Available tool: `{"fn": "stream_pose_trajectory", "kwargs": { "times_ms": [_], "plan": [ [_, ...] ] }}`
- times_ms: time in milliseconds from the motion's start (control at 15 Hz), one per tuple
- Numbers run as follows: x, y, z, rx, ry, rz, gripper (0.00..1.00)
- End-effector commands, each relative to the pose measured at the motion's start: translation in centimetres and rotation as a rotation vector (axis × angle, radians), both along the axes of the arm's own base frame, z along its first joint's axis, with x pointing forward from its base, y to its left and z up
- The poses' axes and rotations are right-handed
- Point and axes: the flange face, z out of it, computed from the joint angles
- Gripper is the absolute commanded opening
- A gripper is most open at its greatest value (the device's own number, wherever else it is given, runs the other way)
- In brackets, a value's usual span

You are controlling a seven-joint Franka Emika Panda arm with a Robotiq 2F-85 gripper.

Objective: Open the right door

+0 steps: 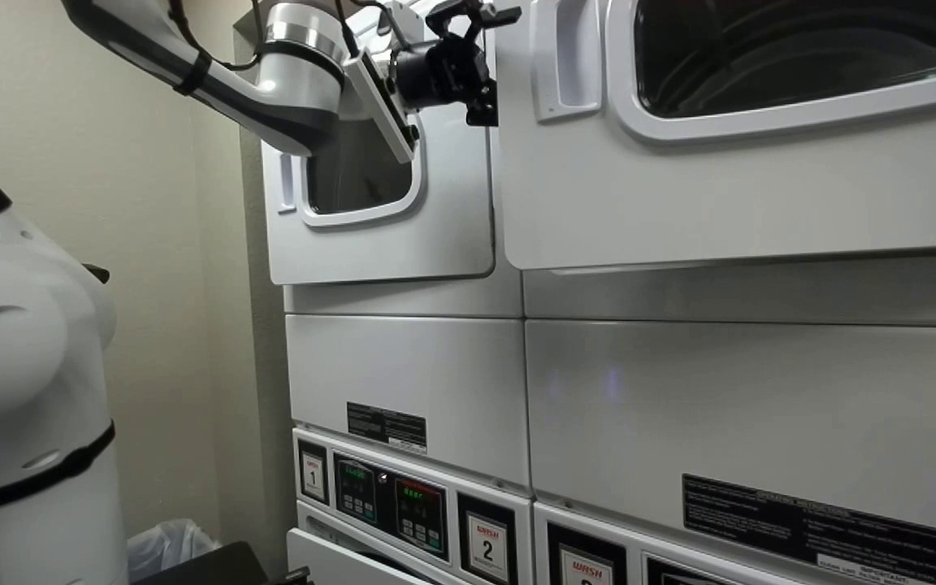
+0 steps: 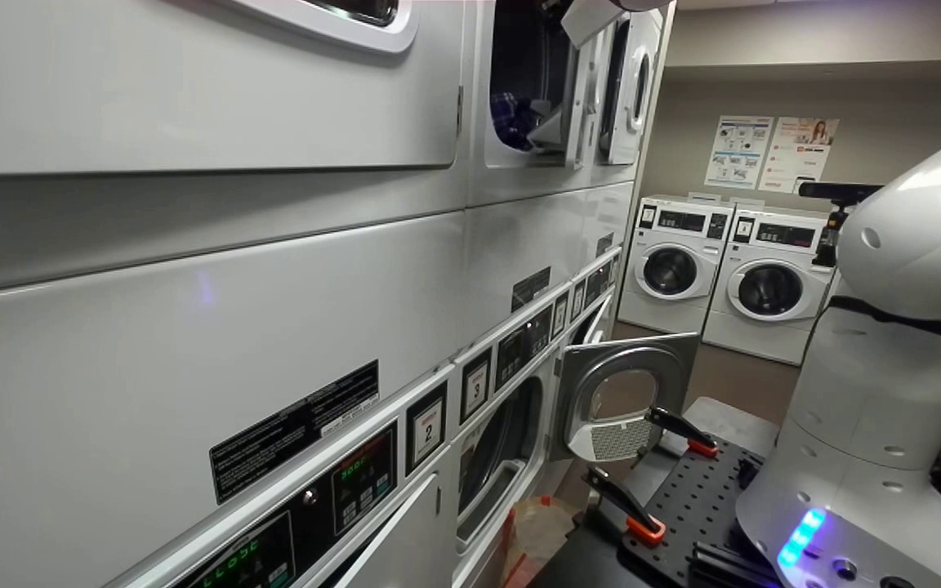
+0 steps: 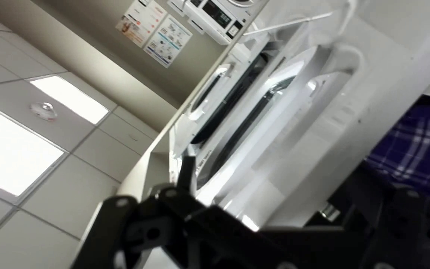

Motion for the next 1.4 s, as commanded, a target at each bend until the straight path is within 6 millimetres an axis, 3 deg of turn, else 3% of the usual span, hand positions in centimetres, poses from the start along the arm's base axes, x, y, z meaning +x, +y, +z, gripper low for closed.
{"fn": "stream_pose_trajectory", "kwargs": {
  "times_ms": [0, 467, 1000, 1333],
  "plan": [
    [-1.6, -0.8, 0.4, -0.046, -0.024, -0.14, 1.0],
    [-4.4, -4.2, 1.3, -0.104, -0.054, -0.408, 1.0],
    [-7.0, -11.3, 2.7, -0.187, -0.059, -0.66, 1.0],
    [-8.6, -14.5, 3.2, -0.204, -0.057, -0.762, 1.0]
  ]
}}
